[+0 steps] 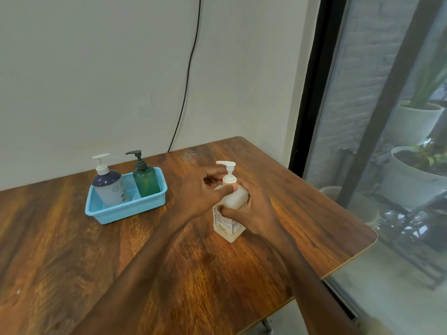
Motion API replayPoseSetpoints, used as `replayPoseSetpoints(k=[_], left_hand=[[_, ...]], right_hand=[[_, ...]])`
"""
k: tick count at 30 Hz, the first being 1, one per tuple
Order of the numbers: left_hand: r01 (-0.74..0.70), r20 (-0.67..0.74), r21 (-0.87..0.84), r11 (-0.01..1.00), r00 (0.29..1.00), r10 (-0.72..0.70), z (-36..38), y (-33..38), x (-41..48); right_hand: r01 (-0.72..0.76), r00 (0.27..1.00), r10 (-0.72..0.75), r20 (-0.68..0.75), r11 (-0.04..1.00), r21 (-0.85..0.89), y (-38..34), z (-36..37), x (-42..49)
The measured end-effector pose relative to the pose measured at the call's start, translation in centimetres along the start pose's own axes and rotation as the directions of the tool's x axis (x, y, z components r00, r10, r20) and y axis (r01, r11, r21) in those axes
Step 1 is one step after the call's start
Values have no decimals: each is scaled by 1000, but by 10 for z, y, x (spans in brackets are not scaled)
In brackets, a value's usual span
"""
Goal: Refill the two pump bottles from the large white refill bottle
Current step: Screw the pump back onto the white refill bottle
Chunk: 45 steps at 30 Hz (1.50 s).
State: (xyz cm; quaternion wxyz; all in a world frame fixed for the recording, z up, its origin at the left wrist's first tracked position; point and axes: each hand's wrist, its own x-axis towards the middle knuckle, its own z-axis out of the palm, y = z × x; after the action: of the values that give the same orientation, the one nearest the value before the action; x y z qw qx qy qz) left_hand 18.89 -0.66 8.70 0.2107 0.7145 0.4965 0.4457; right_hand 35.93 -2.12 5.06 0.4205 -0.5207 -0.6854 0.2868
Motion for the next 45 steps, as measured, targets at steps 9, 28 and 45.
replayPoseSetpoints(k=[9,28,45], left_hand=[[114,-52,65,991,993,-111,17,6,-5],[-7,-143,94,996,990,21,15,4,-9],[-216,268,-65,974,937,226,-10,-20,31]], right_hand=[[-31,1000,31,1,999,31,4,2,1],[17,1000,-17,-4,999,49,10,4,3],[0,997,-8,83,995,100,12,-4,8]])
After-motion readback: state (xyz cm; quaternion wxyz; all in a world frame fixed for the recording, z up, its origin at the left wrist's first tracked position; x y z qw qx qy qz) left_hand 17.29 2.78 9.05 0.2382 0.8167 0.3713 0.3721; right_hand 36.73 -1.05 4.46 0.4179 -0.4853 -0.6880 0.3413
